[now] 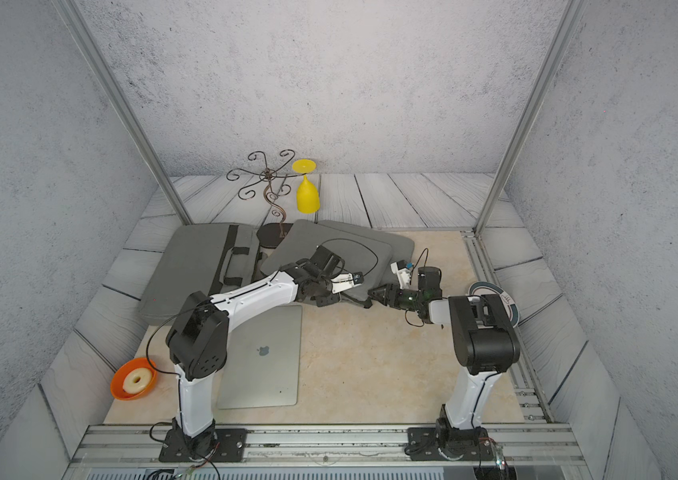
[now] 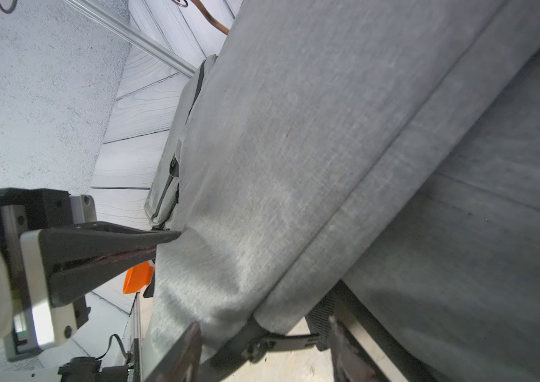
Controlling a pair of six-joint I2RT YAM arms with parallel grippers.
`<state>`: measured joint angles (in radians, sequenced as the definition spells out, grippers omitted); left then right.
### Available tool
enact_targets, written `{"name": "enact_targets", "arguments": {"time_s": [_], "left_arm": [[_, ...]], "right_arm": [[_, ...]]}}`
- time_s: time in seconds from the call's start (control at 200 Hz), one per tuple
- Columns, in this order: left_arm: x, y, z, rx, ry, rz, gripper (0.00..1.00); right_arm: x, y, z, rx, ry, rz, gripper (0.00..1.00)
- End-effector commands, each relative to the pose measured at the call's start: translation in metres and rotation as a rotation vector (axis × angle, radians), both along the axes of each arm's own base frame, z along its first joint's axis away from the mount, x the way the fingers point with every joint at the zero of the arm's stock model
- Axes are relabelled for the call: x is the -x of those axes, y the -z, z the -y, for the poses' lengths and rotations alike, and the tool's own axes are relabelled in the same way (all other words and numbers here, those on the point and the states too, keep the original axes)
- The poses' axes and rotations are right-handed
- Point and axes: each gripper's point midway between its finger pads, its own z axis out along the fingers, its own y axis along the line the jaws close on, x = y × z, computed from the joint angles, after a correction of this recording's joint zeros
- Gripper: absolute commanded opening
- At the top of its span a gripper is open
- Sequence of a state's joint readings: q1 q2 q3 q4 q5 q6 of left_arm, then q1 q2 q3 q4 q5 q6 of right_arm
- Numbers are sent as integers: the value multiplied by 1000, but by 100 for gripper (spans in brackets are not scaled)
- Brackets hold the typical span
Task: Open the zippered laptop bag and take out the laptop
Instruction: Unzip the zipper on the zippered laptop bag.
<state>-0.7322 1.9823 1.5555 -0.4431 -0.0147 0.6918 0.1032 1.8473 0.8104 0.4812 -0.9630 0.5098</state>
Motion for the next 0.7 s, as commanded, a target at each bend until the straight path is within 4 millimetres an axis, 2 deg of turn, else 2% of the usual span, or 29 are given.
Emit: {"name": "enact_targets", "arguments": {"time_s": [0.0, 0.225, 0.696], "left_arm": [[-15, -33, -6, 57, -38, 70, 0], [-17, -30, -4, 57, -44, 54, 0], [-15, -21, -6, 32, -44, 27, 0]], "right_arm": [[1, -9, -15, -72, -66, 15, 63], [10, -15, -20, -100, -120, 29, 64], [32, -26, -17, -68, -146, 26, 61]]}}
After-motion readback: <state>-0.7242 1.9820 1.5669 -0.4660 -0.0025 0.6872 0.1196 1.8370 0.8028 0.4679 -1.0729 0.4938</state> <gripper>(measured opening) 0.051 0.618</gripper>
